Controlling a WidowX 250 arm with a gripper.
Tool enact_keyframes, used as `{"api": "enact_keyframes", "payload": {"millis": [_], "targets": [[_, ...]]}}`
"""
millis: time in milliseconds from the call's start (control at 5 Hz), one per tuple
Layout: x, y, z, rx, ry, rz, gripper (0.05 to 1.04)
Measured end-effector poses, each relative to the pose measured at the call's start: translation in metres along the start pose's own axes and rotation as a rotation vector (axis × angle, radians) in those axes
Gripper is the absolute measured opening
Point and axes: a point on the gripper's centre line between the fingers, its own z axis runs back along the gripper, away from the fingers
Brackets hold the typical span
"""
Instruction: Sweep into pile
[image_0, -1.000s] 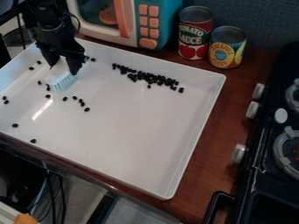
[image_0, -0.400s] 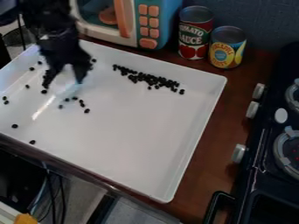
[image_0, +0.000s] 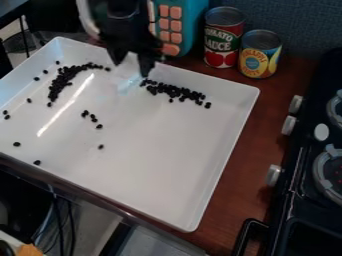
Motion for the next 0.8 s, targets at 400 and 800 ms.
{"api": "enact_keyframes", "payload": {"millis": [400,800], "targets": [[0.007,-0.064,-0.008,-0.084,0.020,-0.035,0.719],[0.006,-0.109,-0.013,-0.125,0.034,-0.009,0.719]]}}
